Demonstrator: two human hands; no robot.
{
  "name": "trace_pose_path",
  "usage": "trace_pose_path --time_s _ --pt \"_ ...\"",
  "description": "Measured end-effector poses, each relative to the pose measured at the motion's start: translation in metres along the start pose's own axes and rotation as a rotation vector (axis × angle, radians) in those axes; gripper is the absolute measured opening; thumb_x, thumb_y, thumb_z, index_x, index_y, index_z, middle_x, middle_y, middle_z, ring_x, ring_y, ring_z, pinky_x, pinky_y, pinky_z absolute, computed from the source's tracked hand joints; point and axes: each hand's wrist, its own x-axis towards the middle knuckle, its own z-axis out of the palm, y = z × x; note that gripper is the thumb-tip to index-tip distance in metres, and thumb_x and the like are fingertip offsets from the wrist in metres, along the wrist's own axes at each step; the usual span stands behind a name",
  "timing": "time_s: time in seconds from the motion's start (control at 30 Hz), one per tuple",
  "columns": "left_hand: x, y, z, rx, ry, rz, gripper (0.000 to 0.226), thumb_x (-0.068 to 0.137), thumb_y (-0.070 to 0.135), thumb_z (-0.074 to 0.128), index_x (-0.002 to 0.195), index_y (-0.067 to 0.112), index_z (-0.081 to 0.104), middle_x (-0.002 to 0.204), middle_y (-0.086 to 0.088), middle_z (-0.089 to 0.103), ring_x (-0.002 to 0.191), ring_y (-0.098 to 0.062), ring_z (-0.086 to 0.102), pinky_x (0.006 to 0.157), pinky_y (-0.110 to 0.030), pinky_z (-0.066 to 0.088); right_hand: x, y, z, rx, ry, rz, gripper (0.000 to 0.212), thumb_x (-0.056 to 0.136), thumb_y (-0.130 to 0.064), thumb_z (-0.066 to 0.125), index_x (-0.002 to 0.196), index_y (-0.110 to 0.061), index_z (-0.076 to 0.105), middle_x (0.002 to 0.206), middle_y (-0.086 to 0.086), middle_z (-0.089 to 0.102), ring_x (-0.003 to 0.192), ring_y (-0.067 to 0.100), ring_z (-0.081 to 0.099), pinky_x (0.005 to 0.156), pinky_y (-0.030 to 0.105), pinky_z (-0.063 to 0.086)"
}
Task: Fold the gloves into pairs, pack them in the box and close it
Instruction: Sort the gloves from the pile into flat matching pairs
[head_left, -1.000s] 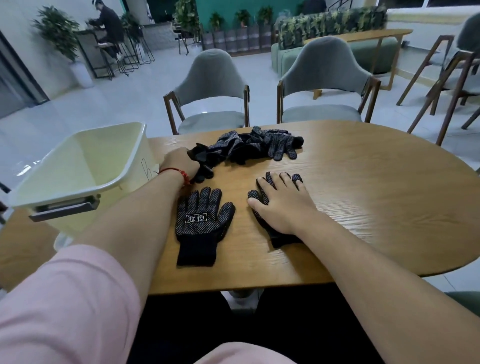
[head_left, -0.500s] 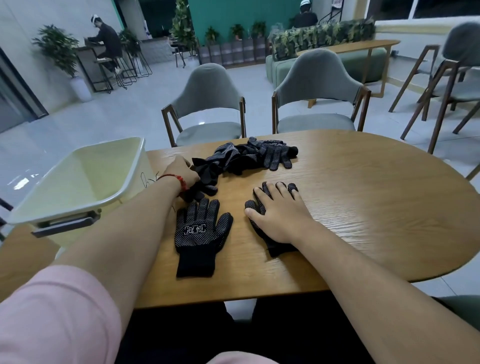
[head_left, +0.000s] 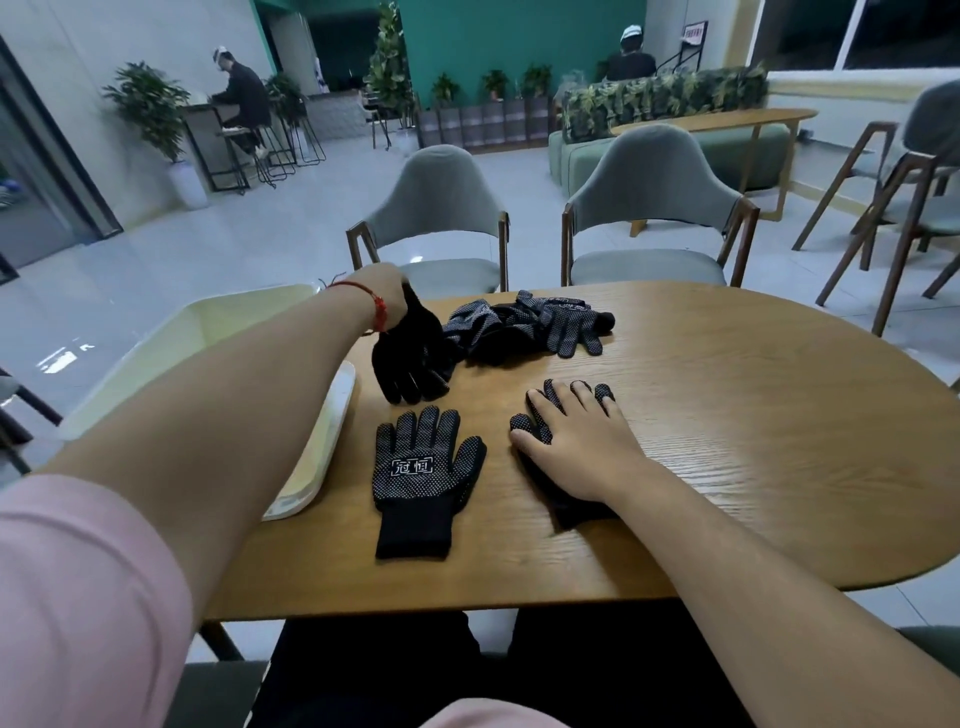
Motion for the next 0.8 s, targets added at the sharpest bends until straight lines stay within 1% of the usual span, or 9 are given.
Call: trace_pose_path --time_s 0.07,0.2,0.3,0.37,0.47,0.57,0.67,0.73,0.8 --pt "-0.001 0.001 -0.017 0.004 0.029 0.043 0.038 0.084 -0.008 0.054 0.115 0.003 0.073 0.114 -0.02 0.07 0.106 -0.04 0.067 0.087 -0.043 0.06 0.0 0.0 0.0 -0.003 -0.007 0.0 0.083 0.099 -0.081 0.017 0.171 -0.039 0.011 0.18 -0.003 0.003 0.166 0.021 -0.004 0.133 0.051 -0.001" --pt "-0.006 -0.001 -0.038 -0.01 0.115 0.088 0.039 0.086 -0.009 0.051 0.114 0.007 0.074 0.113 -0.02 0.071 0.104 -0.04 0.065 0.088 -0.046 0.059 0.0 -0.001 -0.001 -0.001 -0.021 0.008 0.084 0.098 -0.082 0.018 0.17 -0.04 0.01 0.18 -0.003 0.001 0.166 0.021 -0.004 0.133 0.051 0.001" --pt "-0.011 0.001 -0.047 -0.015 0.173 0.1 0.045 0.091 -0.009 0.045 0.121 0.009 0.073 0.116 -0.017 0.07 0.106 -0.039 0.063 0.089 -0.045 0.058 -0.001 -0.001 -0.002 -0.009 -0.036 0.013 0.087 0.097 -0.085 0.018 0.17 -0.04 0.009 0.18 -0.004 -0.001 0.166 0.021 -0.005 0.133 0.052 0.001" --pt "-0.015 0.002 -0.052 -0.039 0.198 0.095 0.044 0.092 -0.007 0.043 0.122 0.009 0.072 0.114 -0.016 0.068 0.103 -0.038 0.062 0.086 -0.042 0.056 -0.001 -0.002 -0.004 -0.014 -0.049 0.019 0.088 0.096 -0.086 0.018 0.17 -0.04 0.008 0.18 -0.004 -0.002 0.166 0.021 -0.006 0.133 0.052 0.0" --pt "-0.019 -0.001 -0.055 -0.083 0.22 0.081 0.041 0.09 -0.001 0.043 0.119 0.007 0.072 0.112 -0.016 0.069 0.098 -0.034 0.058 0.086 -0.039 0.053 0.001 -0.004 -0.006 -0.013 -0.076 0.028 0.089 0.095 -0.087 0.018 0.17 -0.041 0.006 0.18 -0.004 -0.004 0.166 0.021 -0.008 0.133 0.052 -0.001" --pt "-0.026 -0.004 -0.055 -0.107 0.195 0.084 0.035 0.09 0.008 0.045 0.112 0.007 0.071 0.107 -0.016 0.07 0.097 -0.036 0.061 0.086 -0.041 0.056 0.0 -0.004 -0.006 -0.019 -0.074 0.028 0.089 0.096 -0.087 0.018 0.171 -0.04 0.006 0.18 -0.004 -0.004 0.166 0.021 -0.008 0.133 0.052 -0.001" --pt "-0.03 -0.002 -0.055 -0.086 0.181 0.126 0.029 0.099 0.022 0.05 0.109 0.006 0.072 0.1 -0.015 0.07 0.095 -0.036 0.064 0.087 -0.042 0.056 0.001 -0.004 -0.006 -0.02 -0.077 0.023 0.088 0.097 -0.085 0.018 0.171 -0.039 0.005 0.18 -0.004 -0.005 0.166 0.021 -0.008 0.133 0.052 -0.002" --pt "-0.031 0.0 -0.055 -0.062 0.164 0.145 0.033 0.105 0.032 0.052 0.111 0.008 0.073 0.102 -0.014 0.071 0.095 -0.034 0.063 0.088 -0.041 0.055 0.002 -0.004 -0.006 -0.017 -0.079 0.016 0.086 0.099 -0.083 0.018 0.171 -0.039 0.005 0.18 -0.003 -0.005 0.166 0.022 -0.009 0.133 0.052 -0.002" --pt "-0.032 0.003 -0.055 -0.033 0.15 0.153 0.036 0.107 0.035 0.052 0.111 0.007 0.074 0.102 -0.014 0.071 0.094 -0.033 0.063 0.088 -0.041 0.054 0.004 -0.005 -0.006 -0.03 -0.089 0.009 0.083 0.101 -0.08 0.016 0.171 -0.037 0.004 0.18 -0.002 -0.005 0.166 0.023 -0.009 0.133 0.052 -0.001"
